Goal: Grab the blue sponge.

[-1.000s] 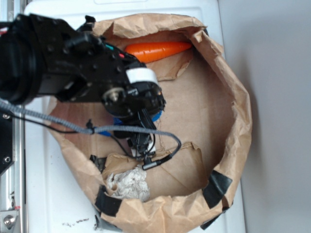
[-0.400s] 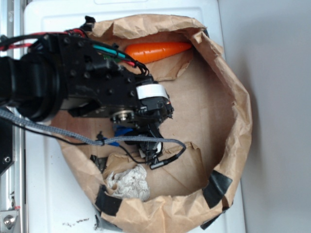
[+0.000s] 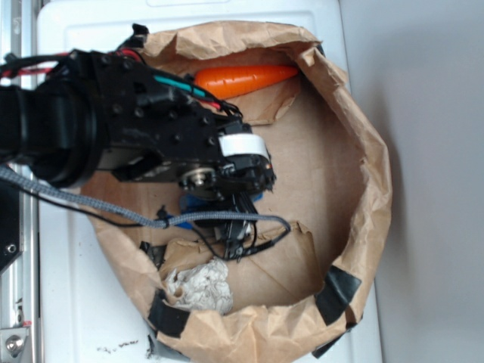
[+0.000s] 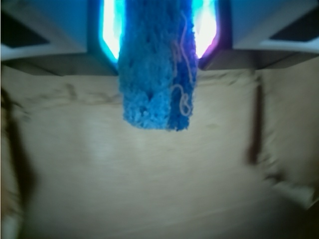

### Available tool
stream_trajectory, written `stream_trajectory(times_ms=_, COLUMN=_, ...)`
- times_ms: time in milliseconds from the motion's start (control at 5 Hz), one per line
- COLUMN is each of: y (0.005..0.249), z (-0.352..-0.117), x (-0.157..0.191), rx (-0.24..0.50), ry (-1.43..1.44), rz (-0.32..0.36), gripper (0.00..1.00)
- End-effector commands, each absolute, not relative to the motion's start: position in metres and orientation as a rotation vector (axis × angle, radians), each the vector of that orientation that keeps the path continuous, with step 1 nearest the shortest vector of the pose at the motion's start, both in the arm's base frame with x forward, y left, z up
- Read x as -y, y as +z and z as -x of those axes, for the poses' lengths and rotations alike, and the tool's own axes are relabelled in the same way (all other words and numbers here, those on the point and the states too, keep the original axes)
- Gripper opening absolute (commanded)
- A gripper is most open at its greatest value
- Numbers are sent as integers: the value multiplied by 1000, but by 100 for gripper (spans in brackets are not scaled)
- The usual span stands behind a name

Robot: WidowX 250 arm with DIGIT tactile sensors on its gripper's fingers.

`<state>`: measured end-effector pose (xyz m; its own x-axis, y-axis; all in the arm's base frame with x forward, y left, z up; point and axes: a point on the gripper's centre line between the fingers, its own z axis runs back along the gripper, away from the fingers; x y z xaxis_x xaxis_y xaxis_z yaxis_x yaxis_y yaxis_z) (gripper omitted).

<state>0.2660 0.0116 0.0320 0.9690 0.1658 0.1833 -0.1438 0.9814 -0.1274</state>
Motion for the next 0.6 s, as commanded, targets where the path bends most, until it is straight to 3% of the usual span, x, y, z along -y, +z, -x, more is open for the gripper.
stream_trajectory(times_ms=0, y=136, z=-258, x=-53, rx=223, ry=-43, rz=240, gripper=0)
stream_trajectory(times_ms=200, y=171, z=-252, x=-57, rx=259, ry=-175, rz=313, gripper=0)
stream_trajectory(times_ms=400, y=172, z=-255, x=-48, rx=262, ry=-190, rz=295, gripper=0)
